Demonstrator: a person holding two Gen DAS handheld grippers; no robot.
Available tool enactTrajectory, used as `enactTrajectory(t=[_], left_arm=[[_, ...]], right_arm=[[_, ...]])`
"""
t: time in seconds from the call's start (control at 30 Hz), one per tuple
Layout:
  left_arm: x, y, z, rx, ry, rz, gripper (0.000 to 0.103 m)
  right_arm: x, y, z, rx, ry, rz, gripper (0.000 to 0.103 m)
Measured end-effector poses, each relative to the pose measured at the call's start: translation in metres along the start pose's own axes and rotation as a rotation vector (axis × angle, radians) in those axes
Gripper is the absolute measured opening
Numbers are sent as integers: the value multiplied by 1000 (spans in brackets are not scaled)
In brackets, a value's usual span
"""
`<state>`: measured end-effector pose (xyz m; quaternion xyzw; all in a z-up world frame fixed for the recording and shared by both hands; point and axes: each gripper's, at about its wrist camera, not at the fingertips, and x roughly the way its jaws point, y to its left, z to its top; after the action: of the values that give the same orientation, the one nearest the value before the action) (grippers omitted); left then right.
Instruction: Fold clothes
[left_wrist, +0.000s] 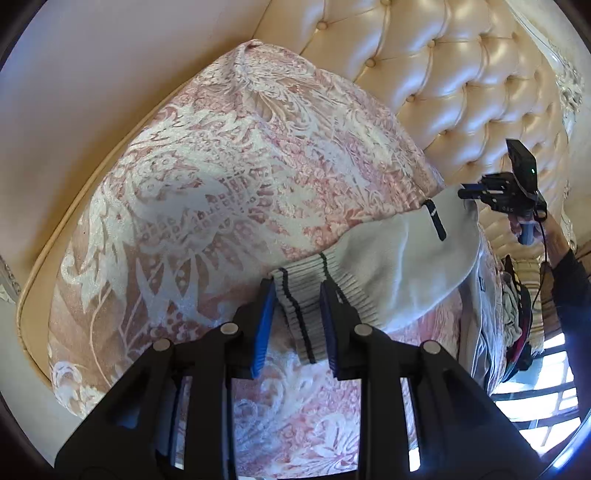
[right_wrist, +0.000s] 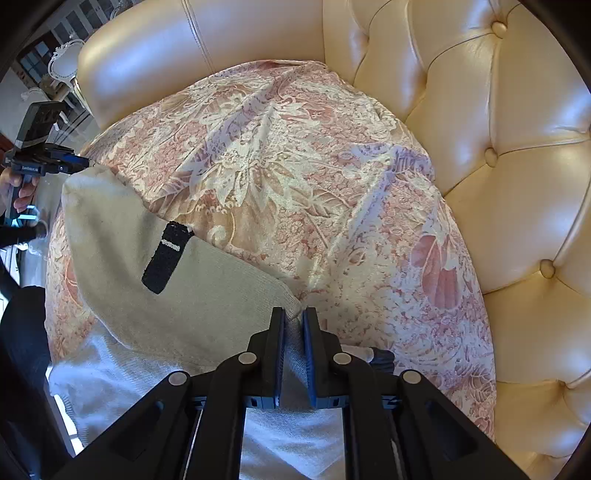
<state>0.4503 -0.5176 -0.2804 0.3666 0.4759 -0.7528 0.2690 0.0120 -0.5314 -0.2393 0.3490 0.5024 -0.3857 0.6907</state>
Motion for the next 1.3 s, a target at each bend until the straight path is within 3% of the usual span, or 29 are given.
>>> enactTrajectory(t=[0.03, 0.2, 0.4, 0.5, 0.53, 0.6, 0.7, 0.9, 1.03, 1.13, 1.17, 1.2, 1.3], left_arm=[[-1, 1, 2, 3, 0, 21, 0], [-16, -6, 1, 69, -18, 16, 0], [-52, -11, 26, 81, -124, 38, 0], [-54, -11, 31, 94, -112, 13, 0], [-51, -9, 29, 96, -108, 19, 5], [-40, -8, 21, 117, -85, 60, 36], [-19, -17, 8, 176, -41, 74, 40], [-1, -18, -11, 135, -14, 65, 40], [1, -34, -20, 188, -17, 139, 40], [10, -53, -28, 280, -6, 238, 38], [11, -54, -28, 288, -3, 255, 31], [12, -56, -29, 295, 1, 273, 15], [10, -56, -30, 299, 13, 281, 9]], right_arm=[[-1, 0, 0, 3, -3, -2, 9], [-9, -3, -3, 21, -31, -10, 9], [-27, -18, -2, 121, -141, -35, 9], [-21, -22, -2, 155, -147, -53, 9], [-18, -21, -2, 156, -141, -56, 9], [-10, -22, -2, 169, -129, -71, 9], [6, -22, -3, 187, -95, -105, 9], [20, -20, -7, 204, -103, -123, 9], [18, -21, -13, 224, -122, -113, 9], [17, -20, -15, 225, -125, -117, 9], [17, -20, -15, 225, -126, -119, 9], [16, -19, -16, 224, -126, -121, 9], [15, -16, -15, 227, -129, -125, 9]])
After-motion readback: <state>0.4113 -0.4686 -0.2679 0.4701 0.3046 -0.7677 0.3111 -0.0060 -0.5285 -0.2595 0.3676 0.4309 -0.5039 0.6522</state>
